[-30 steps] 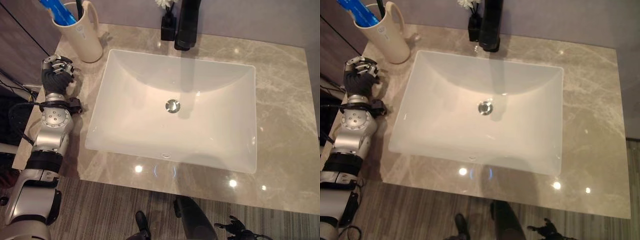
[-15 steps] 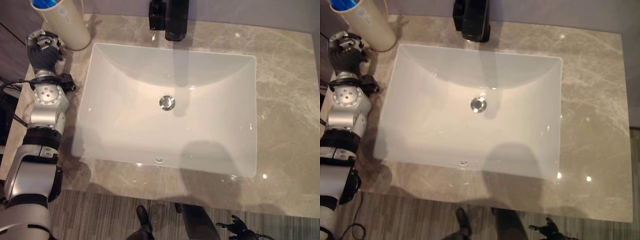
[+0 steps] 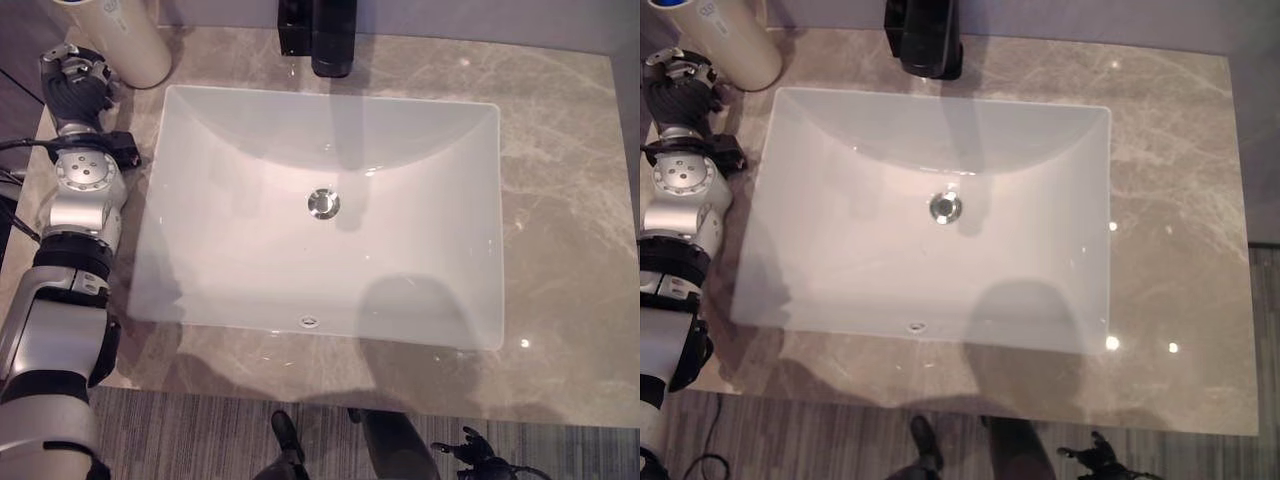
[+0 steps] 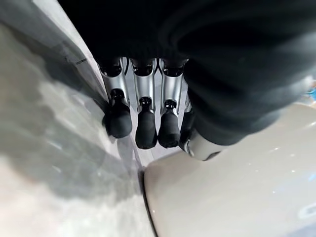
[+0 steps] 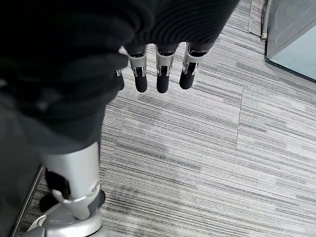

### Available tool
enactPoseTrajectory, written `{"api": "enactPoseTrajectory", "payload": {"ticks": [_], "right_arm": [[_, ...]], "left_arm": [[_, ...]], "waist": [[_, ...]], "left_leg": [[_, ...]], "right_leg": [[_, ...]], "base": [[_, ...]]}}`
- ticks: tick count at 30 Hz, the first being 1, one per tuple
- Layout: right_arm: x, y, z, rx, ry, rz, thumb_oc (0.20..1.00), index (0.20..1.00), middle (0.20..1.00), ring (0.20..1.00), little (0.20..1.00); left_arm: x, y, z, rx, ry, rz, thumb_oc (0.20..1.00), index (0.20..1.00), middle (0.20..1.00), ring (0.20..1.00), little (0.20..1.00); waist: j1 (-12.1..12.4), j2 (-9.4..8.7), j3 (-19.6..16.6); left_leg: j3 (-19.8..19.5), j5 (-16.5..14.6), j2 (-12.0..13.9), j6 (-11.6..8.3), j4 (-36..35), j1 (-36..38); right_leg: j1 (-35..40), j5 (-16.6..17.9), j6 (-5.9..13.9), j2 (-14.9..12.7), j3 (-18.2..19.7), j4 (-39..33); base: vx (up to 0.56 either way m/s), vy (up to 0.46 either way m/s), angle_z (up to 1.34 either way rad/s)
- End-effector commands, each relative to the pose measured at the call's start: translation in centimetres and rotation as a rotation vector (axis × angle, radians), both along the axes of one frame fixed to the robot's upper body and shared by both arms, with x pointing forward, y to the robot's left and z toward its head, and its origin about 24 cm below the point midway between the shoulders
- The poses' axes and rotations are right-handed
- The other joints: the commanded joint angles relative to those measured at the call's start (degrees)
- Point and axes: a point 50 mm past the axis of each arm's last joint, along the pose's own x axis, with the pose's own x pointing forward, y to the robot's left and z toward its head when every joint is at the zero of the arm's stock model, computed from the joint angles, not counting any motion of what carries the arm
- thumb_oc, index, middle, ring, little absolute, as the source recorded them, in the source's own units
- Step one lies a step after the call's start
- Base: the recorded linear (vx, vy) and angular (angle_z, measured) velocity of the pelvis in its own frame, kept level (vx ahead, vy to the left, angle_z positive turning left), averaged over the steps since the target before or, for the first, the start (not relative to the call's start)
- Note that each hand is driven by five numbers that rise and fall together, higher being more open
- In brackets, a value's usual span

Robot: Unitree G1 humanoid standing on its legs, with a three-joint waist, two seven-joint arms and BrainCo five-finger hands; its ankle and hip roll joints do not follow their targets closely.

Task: Put brush and paste in cup on sink, flatten towel.

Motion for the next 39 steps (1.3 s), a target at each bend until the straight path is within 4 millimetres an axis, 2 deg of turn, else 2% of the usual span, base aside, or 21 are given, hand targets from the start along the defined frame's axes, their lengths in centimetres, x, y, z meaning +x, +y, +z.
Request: {"api": "enactPoseTrajectory", "payload": {"ticks": [1,3,9,17,19,24,25,27,28,29,30,33,39], "right_arm": [[-1.7,-1.1,-0.1,-0.045,0.041,-0.005,1.0,1.0,1.0,1.0,1.0],[-1.8,-1.2,-0.1,-0.043,0.041,-0.014,1.0,1.0,1.0,1.0,1.0],[-1.2,-0.9,0.0,-0.041,0.024,-0.004,1.0,1.0,1.0,1.0,1.0],[-0.9,-1.2,0.2,-0.049,0.003,-0.005,1.0,1.0,1.0,1.0,1.0],[-1.0,-1.4,0.3,-0.045,-0.007,-0.01,1.0,1.0,1.0,1.0,1.0],[-1.0,-1.6,0.4,-0.042,-0.024,-0.014,1.0,1.0,1.0,1.0,1.0],[-1.2,-1.6,0.5,-0.042,-0.026,-0.008,1.0,1.0,1.0,1.0,1.0],[-1.4,-1.7,0.5,-0.042,-0.026,-0.009,1.0,1.0,1.0,1.0,1.0],[-1.5,-1.7,0.4,-0.042,-0.024,-0.012,1.0,1.0,1.0,1.0,1.0],[-1.6,-1.9,0.5,-0.043,-0.031,-0.007,1.0,1.0,1.0,1.0,1.0],[-1.6,-1.8,0.5,-0.043,-0.031,-0.007,1.0,1.0,1.0,1.0,1.0],[-1.3,-1.7,0.6,-0.04,-0.047,0.007,1.0,1.0,1.0,1.0,1.0],[-0.2,-1.2,0.7,-0.029,-0.075,0.028,1.0,1.0,1.0,1.0,1.0]], "left_arm": [[-1.2,3.5,-1.1,-0.015,0.062,0.128,0.2,0.2,0.2,0.2,0.2],[-1.8,4.7,-1.0,-0.028,0.066,0.176,0.2,0.2,0.2,0.2,0.2],[-2.7,6.5,-0.5,-0.084,0.052,0.279,0.2,0.2,0.2,0.2,0.2],[-2.7,6.5,1.0,-0.015,0.051,0.295,0.2,0.2,0.2,0.2,0.2],[-2.9,6.5,2.3,0.064,0.053,0.308,0.2,0.2,0.2,0.2,0.2],[-2.9,6.2,2.9,0.176,0.075,0.309,0.2,0.2,0.2,0.2,0.2],[-2.8,5.9,3.3,0.253,0.085,0.314,0.2,0.2,0.2,0.2,0.2],[-2.6,5.3,3.4,0.292,0.083,0.296,0.2,0.2,0.2,0.2,0.2],[-2.3,4.5,3.4,0.32,0.071,0.265,0.2,0.2,0.2,0.2,0.2],[-1.7,2.5,3.4,0.41,0.055,0.201,0.2,0.2,0.2,0.2,0.2],[-1.7,2.5,3.5,0.41,0.055,0.202,0.2,0.2,0.2,0.2,0.2],[-1.2,0.5,3.2,0.498,0.035,0.132,0.2,0.2,0.2,0.2,0.2],[-1.1,-0.2,2.7,0.538,0.034,0.111,0.2,0.2,0.2,0.2,0.2]], "waist": [[-1.57,0.6,-1.01],[-1.59,0.91,-1.25],[-1.83,1.02,-1.47],[-2.47,0.94,-1.38],[-3.0,1.01,-1.39],[-3.37,0.98,-1.29],[-3.36,1.23,-1.23],[-3.6,1.02,-1.31],[-3.63,1.08,-1.37],[-3.6,1.59,-1.33],[-3.74,1.4,-1.39],[-3.63,1.56,-1.74],[-2.91,0.56,-2.04]], "left_leg": [[-2.3,4.42,-3.8,-1.09,0.38,12.35],[-2.64,5.75,-3.43,-1.44,0.38,12.13],[-2.63,7.24,-2.97,-1.86,0.38,11.49],[-1.75,8.23,-2.45,-2.07,0.38,11.55],[-1.23,8.24,-2.36,-2.17,0.38,11.38],[-0.81,8.56,-2.36,-2.24,0.38,10.89],[-0.73,8.55,-2.11,-2.3,0.38,10.94],[-0.77,8.78,-2.3,-2.35,0.38,10.72],[-0.77,8.8,-2.24,-2.36,0.38,10.68],[-0.91,8.7,-2.03,-2.41,0.38,10.77],[-1.01,8.85,-2.23,-2.39,0.38,10.64],[-1.23,8.62,-2.42,-2.39,0.38,10.57],[-0.23,8.12,-2.57,-2.33,0.38,10.85]], "right_leg": [[-0.98,5.28,6.11,0.33,0.17,-7.22],[-1.05,4.94,6.02,0.52,0.08,-7.22],[-1.54,4.55,5.75,1.4,-0.18,-7.22],[-2.17,4.41,5.49,2.42,0.28,-7.22],[-2.8,4.41,5.45,2.95,0.64,-7.22],[-3.87,4.88,5.41,3.25,1.0,-7.22],[-4.02,4.93,5.38,3.62,1.07,-7.22],[-4.29,5.12,5.39,3.33,1.36,-7.22],[-4.38,5.17,5.38,3.2,1.47,-7.22],[-4.47,5.12,5.34,3.21,1.56,-7.22],[-4.56,5.22,5.34,3.0,1.62,-7.22],[-4.89,5.24,5.35,2.8,1.32,-7.22],[-5.06,5.6,5.78,3.74,0.74,-7.22]], "base": [[0.02,-0.038,-0.18],[0.02,-0.038,-0.14],[0.01,-0.015,-0.01],[0.01,-0.011,-0.09],[0.0,0.0,0.0],[0.0,0.004,-0.06],[0.01,0.005,-0.04],[0.0,0.0,-0.04],[0.02,0.005,-0.03],[0.0,0.0,0.0],[0.0,0.0,0.0],[-0.01,0.001,0.03],[0.0,-0.004,-0.02]]}}
